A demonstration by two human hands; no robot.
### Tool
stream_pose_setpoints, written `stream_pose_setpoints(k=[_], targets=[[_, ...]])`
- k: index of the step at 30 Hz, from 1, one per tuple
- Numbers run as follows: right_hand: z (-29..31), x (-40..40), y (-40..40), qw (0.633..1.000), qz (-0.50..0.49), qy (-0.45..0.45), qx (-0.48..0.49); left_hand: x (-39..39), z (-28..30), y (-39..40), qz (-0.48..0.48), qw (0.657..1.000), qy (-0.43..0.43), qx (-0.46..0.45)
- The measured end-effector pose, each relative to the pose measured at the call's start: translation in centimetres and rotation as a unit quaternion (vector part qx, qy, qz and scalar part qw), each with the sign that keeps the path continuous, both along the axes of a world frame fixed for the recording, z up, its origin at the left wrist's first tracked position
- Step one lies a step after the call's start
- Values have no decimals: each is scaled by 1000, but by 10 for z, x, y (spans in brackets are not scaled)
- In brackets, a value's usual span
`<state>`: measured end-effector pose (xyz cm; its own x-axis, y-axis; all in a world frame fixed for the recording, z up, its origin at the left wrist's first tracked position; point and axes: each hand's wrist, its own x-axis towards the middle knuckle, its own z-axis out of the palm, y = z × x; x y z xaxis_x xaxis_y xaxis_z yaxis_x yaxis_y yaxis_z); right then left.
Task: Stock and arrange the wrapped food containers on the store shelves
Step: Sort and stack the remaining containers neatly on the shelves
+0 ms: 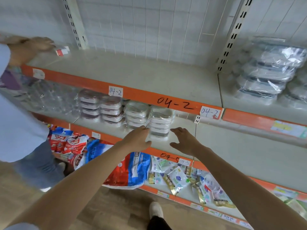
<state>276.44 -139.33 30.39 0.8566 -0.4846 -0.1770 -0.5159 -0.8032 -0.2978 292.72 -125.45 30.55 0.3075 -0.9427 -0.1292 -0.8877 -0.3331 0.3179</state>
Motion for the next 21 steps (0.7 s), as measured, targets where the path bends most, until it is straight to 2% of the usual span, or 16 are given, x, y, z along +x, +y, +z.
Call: stream_pose_setpoints(k=[3,8,10,13,16,19,21], targets=[[-39,26,-25,999,-9,-42,-2,19,-38,-25,13,998,-8,-57],[-92,87,-82,984,-51,-164,-48,56,-95,-70,47,981,-61,-177],[-101,111,-104,982,-55,-166,-65,67,-111,-82,54,973,-58,-215],[-110,141,-128,992,-39,-99,-70,79,-130,-93,52,965,-70,-249],[-116,152,-135,988,-41,-60,-133,86,-141,-100,46,960,-91,-260],[-119,133,-128,975,-72,-116,-174,87,-144,-107,26,957,-118,-263],[-128,100,-126,969,-96,-167,-152,84,-146,-116,11,953,-130,-273]])
